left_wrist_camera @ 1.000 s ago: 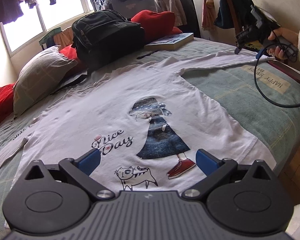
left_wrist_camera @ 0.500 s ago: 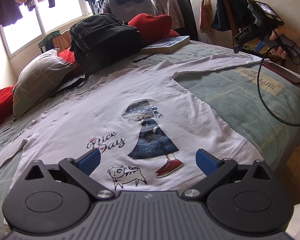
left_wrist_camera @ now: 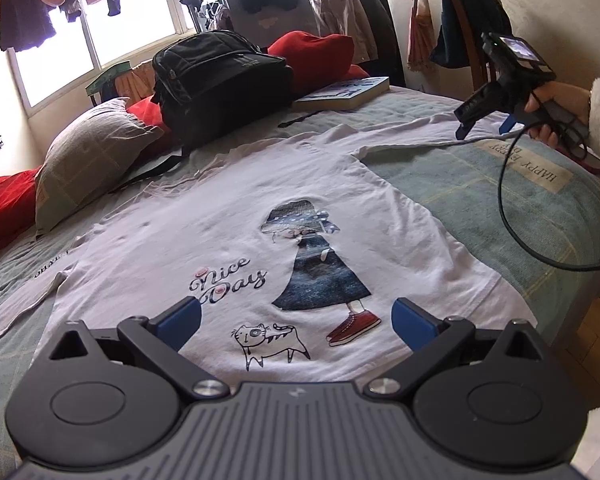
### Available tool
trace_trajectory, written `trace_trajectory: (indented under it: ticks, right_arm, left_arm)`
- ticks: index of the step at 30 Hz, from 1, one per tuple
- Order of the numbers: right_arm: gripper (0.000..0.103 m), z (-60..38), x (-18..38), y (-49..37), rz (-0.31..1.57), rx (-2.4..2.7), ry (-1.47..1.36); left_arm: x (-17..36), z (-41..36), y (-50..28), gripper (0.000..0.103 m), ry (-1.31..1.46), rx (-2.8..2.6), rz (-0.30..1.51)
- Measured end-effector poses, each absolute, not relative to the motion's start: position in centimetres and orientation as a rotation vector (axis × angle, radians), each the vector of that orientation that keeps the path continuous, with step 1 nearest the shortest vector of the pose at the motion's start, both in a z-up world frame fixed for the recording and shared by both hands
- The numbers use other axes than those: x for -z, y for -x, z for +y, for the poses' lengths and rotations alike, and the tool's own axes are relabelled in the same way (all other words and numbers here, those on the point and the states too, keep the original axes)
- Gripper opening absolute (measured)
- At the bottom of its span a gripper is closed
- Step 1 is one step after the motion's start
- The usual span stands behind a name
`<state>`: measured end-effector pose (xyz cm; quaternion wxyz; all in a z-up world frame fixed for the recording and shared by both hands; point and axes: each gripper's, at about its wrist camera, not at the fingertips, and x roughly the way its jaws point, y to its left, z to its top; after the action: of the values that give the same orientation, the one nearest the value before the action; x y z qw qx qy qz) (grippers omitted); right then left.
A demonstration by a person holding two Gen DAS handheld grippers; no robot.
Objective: Fold clothes
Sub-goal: 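Lift the right gripper and move it back over the shirt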
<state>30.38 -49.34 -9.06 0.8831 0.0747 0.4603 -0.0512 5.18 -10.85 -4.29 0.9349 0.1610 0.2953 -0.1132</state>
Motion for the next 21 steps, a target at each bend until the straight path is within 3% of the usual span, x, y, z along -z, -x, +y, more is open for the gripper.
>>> trace_trajectory:
  ticks: [6, 12, 21]
  right_arm:
    - [0.103, -47.8, 6.8, -28.3, 0.966, 0.153, -0.093]
    - [0.103, -39.8, 3.6, -28.8, 0.881, -0.114, -0.085]
    - [0.103, -28.6, 7.2, -34.9, 0.884, -0.316, 0.149]
  left_arm:
    - [4.0, -9.5, -5.5, 0.101, -0.29, 0.223, 0.599]
    - [3.5, -7.7, -5.6, 0.101, -0.237, 0.193, 0.597]
    - [3.2, -5.1, -5.3, 0.101, -0.191, 0.136, 0.595]
